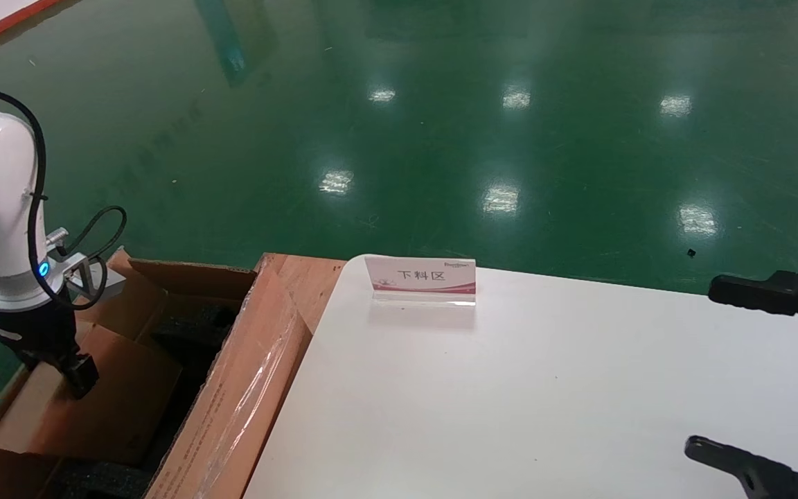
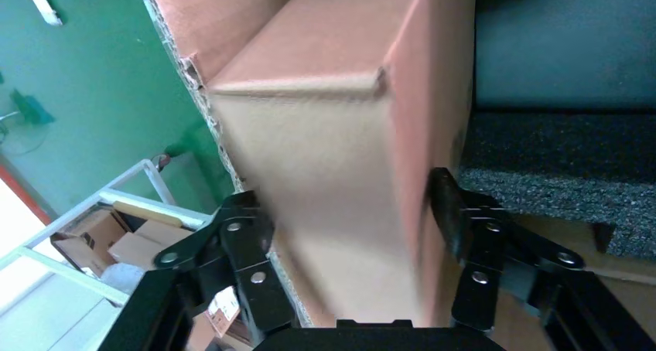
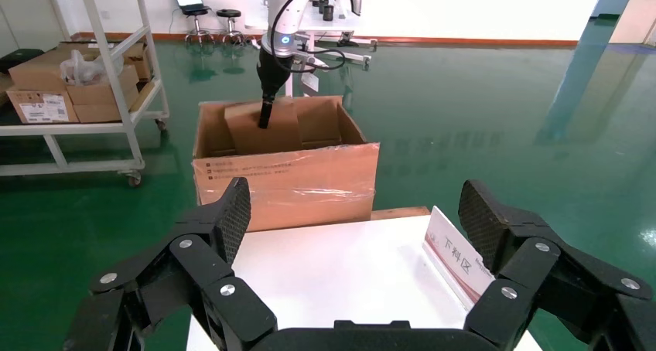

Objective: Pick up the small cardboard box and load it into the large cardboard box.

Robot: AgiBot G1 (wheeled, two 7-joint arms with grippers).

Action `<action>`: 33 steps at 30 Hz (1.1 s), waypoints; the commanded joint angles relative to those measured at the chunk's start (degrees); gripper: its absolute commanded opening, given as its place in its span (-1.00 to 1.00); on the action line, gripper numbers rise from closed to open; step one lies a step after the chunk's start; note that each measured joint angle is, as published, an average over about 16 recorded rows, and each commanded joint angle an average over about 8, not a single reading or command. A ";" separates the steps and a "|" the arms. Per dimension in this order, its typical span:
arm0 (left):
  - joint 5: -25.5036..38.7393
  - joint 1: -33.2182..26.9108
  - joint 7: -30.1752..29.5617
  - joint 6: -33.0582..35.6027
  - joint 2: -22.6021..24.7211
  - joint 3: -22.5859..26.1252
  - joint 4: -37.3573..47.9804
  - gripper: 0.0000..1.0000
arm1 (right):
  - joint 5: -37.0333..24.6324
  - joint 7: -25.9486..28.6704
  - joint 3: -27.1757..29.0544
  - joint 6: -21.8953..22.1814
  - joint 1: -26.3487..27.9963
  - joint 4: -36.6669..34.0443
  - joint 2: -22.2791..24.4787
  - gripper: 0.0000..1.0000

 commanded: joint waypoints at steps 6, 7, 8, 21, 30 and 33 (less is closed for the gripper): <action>0.17 -0.07 0.00 -0.02 0.04 0.09 -0.11 1.00 | 0.00 0.00 0.00 0.00 0.00 0.00 0.00 1.00; 0.45 -0.11 0.04 0.03 0.24 0.24 -0.16 1.00 | 0.00 0.00 0.00 0.00 0.00 0.00 0.00 1.00; 0.73 -0.21 0.07 0.06 0.50 0.36 -0.28 1.00 | 0.00 0.00 0.00 0.00 0.00 0.00 0.00 1.00; 6.86 -9.88 1.15 -6.68 0.34 0.55 -14.54 1.00 | 0.02 -0.03 -0.04 -0.01 0.03 -0.04 0.00 1.00; 11.83 -22.77 -0.21 -15.46 -9.88 -1.22 -37.52 1.00 | 0.03 -0.04 -0.06 -0.01 0.04 -0.05 0.01 1.00; 11.61 -25.76 0.77 -17.77 -13.91 -2.26 -43.51 1.00 | 0.04 -0.04 -0.07 0.00 0.04 -0.05 0.01 1.00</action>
